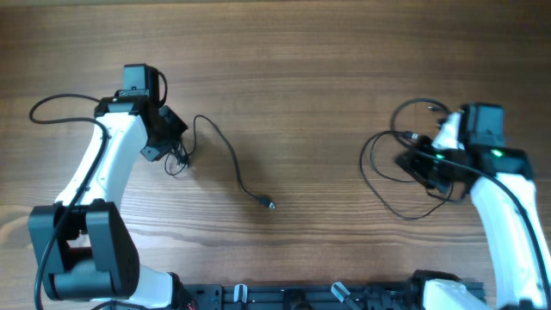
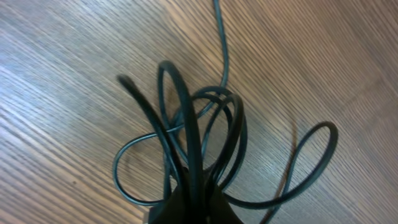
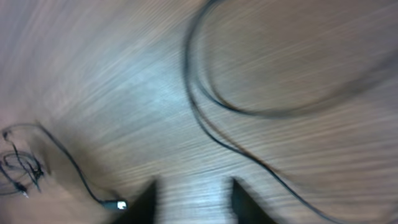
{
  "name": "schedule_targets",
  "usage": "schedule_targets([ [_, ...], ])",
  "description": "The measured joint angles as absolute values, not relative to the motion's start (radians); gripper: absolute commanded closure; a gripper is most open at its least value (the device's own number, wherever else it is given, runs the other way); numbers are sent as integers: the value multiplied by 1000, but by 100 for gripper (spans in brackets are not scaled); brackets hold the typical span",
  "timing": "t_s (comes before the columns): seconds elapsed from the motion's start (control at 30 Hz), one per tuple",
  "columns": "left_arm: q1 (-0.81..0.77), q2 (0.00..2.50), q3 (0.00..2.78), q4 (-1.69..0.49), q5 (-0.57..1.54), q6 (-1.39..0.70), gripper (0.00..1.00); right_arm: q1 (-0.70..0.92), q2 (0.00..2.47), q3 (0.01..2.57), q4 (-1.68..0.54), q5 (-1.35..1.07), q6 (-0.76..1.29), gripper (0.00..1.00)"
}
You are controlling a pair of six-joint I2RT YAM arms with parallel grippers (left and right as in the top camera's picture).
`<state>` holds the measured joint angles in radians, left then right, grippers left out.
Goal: Untangle cables
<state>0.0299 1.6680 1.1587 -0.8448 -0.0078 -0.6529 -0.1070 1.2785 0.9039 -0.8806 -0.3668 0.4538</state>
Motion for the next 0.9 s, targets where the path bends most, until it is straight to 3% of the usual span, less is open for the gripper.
schedule_targets([
  [0.07,3,1668,1159,-834,-7,-654,89,-33,1361,904,-827,-373,454,0],
  [0.3,-44,1668,1159,-809,-1,-657,85,-2,1478,903,-1062,-187,1122,0],
  [0.37,-44,1668,1159,-791,-1,-657,85,12,1478,880,-1032,-179,1327,0],
  [0.5,-44,1668,1159,-788,-1,-657,82,43,1483,748,-767,-200,1729,0],
  [0.73,-44,1668,1159,-784,-1,-657,80,44,1483,662,-541,-235,1992,0],
  [0.9,-44,1668,1159,-777,-1,-657,80,44,1483,662,-536,-247,2038,14],
])
